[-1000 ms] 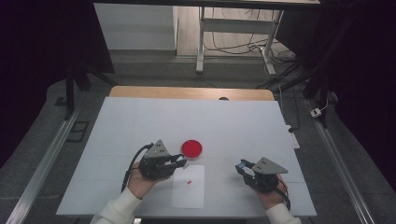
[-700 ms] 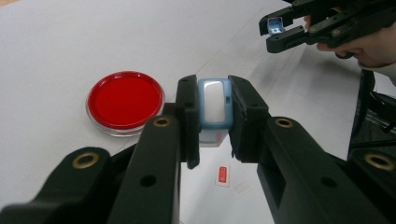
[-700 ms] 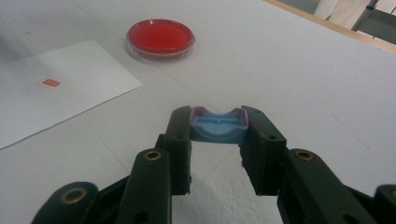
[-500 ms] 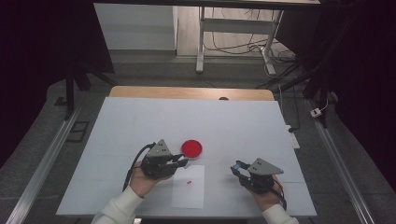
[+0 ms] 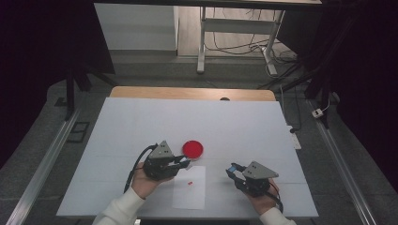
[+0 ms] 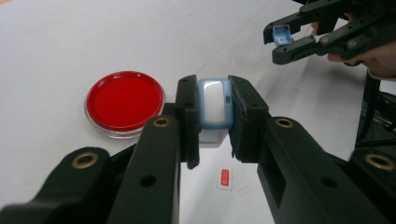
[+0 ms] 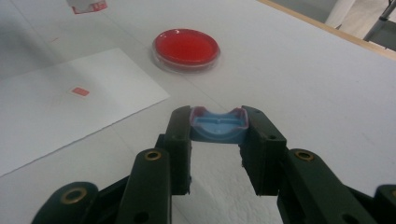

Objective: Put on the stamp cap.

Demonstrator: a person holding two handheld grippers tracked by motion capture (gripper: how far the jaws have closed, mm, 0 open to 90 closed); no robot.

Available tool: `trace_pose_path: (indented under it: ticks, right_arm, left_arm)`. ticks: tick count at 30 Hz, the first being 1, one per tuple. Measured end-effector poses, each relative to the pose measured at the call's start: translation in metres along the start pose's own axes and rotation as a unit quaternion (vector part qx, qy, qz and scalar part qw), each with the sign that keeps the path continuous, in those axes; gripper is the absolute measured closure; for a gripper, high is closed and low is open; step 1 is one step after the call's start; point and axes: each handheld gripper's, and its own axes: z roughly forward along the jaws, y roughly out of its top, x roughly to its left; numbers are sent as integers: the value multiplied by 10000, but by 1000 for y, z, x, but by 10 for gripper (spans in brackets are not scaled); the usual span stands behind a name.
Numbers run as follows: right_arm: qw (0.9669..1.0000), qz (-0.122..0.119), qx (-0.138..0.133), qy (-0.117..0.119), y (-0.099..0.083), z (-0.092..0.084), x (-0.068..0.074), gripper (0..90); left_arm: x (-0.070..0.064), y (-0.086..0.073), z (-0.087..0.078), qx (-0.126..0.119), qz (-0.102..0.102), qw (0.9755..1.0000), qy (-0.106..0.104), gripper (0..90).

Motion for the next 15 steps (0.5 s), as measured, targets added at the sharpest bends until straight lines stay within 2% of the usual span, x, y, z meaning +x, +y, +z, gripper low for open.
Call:
trace_pose_path:
  ticks: [15]
  right_arm:
    - [9997, -192, -23, 144, 7, 14, 17, 643]
  left_arm:
    - [-3, 0, -1, -36, -5, 10000, 42, 741]
